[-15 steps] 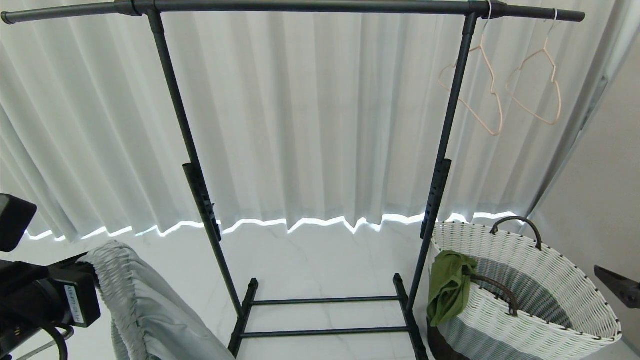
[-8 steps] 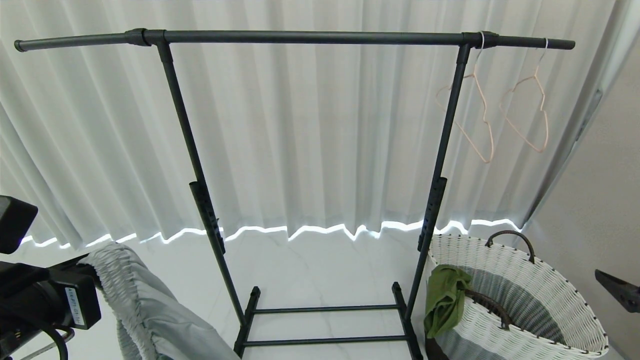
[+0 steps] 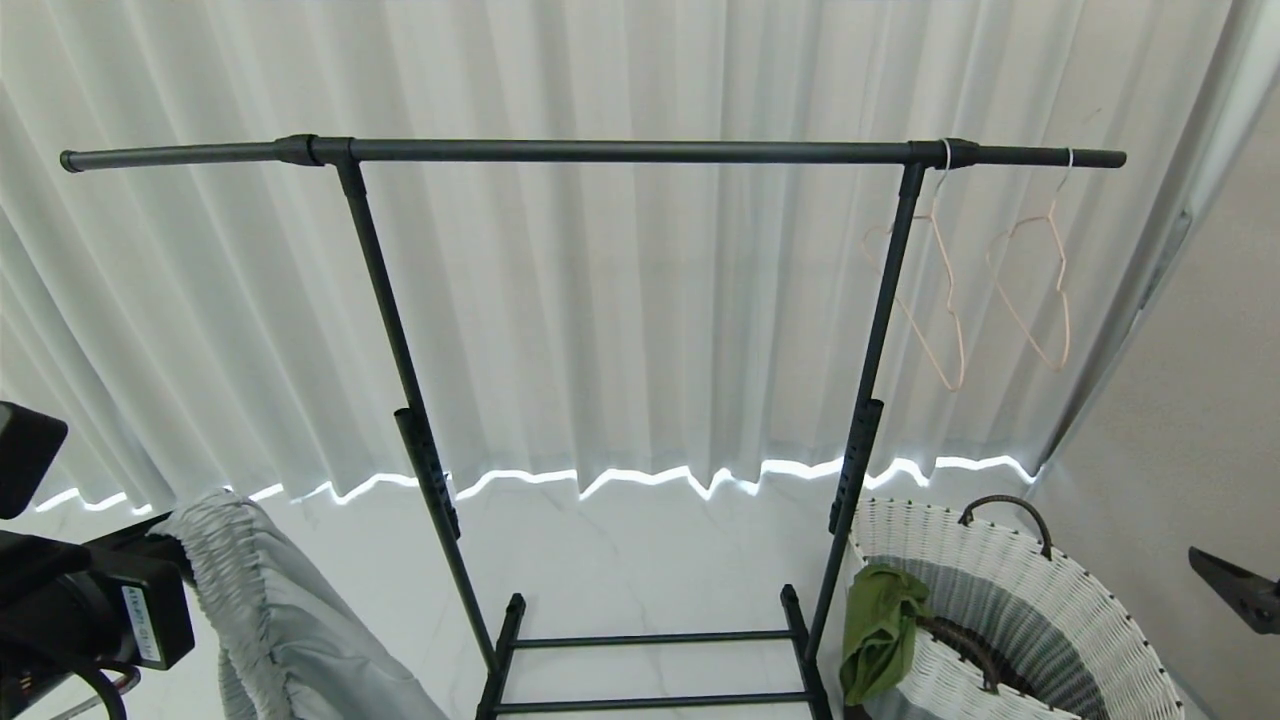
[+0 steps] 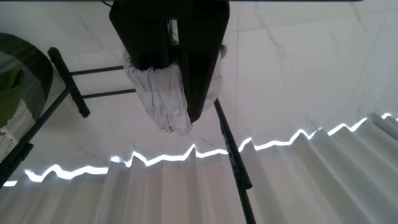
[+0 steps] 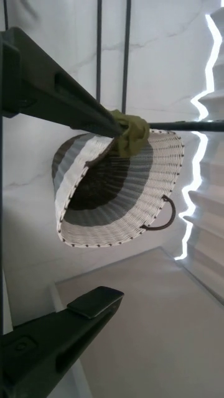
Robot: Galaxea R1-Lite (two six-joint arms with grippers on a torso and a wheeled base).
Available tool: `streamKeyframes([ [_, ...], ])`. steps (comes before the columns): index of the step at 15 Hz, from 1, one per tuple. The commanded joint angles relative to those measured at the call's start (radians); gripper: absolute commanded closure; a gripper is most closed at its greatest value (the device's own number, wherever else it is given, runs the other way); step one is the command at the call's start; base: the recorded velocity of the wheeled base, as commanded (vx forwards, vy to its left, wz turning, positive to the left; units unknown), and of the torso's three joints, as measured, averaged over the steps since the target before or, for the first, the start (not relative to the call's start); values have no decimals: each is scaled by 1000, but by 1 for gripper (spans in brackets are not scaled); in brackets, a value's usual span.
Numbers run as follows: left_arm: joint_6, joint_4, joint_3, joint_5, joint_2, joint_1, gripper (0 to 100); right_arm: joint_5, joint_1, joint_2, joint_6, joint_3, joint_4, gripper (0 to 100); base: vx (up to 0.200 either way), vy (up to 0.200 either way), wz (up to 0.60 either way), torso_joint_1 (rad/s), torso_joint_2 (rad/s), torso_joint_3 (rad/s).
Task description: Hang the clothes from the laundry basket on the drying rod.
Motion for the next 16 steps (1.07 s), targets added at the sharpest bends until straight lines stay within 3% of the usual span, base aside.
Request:
streamKeyframes([
  [1, 0, 0, 0, 0, -3, 0, 100, 0, 0, -2, -5, 6, -1, 0, 0, 0, 0, 217, -496, -290],
  [10, -6, -2, 11, -14, -40, -2, 100, 0, 2, -25, -25, 11, -9, 0, 0, 0, 0, 232, -528, -298],
  [14, -5, -2, 11, -15, -60, -2, 100, 23, 5, 38, -17, 9, -176, 0, 0, 0, 0, 189, -411, -226],
  [16, 1, -2, 11, -15, -51, 0, 100, 25, 5, 65, -13, 19, -199, 0, 0, 0, 0, 37, -83, -41],
])
